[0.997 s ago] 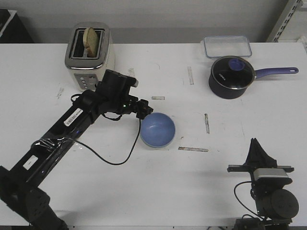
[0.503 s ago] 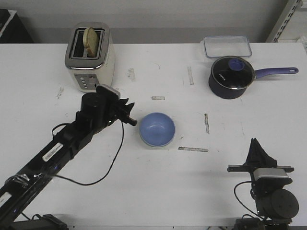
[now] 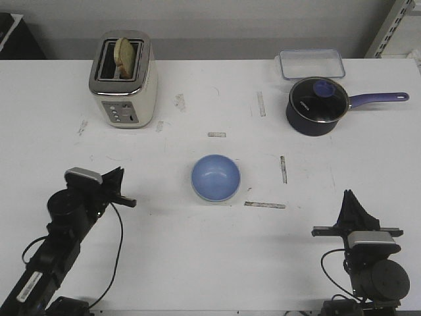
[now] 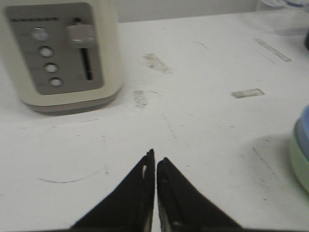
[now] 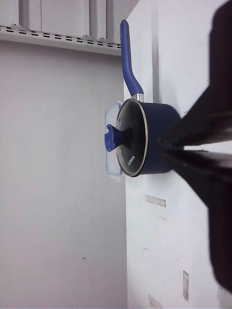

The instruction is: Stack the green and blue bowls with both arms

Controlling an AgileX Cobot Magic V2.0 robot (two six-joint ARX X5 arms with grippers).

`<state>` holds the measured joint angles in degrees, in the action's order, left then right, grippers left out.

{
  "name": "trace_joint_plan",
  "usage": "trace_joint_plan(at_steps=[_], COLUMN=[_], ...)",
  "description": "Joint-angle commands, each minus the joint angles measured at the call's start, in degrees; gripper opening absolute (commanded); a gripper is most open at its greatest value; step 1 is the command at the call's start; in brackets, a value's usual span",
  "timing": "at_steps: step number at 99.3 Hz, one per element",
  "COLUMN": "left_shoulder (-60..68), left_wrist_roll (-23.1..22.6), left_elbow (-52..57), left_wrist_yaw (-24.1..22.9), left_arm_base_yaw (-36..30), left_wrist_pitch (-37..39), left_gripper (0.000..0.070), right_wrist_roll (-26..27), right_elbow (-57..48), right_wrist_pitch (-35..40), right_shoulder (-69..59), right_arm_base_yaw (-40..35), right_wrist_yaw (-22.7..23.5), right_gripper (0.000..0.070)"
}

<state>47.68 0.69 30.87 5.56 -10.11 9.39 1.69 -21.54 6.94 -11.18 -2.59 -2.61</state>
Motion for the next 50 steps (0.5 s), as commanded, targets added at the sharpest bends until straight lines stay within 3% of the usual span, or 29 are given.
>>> trace_joint_plan(at_steps=[1,50], left_shoulder=[-2.3,-17.0], left_wrist_roll=[-0.7,-0.7], left_elbow=[-0.6,-1.1], left_wrist_yaw=[-0.1,0.0], left_arm_base_yaw=[1.4,3.3], left_wrist_pitch=[0.8,-0.2], left_gripper=[0.0,0.0], right_wrist_roll=[-0.3,-0.3], right_elbow=[-0.2,-0.2], right_wrist_pitch=[-0.9,-0.9], right_shoulder=[0.0,0.0], right_arm_base_yaw=[-0.1,-0.1], right_wrist_yaw=[0.0,0.0], right_gripper=[0.0005,0.0005])
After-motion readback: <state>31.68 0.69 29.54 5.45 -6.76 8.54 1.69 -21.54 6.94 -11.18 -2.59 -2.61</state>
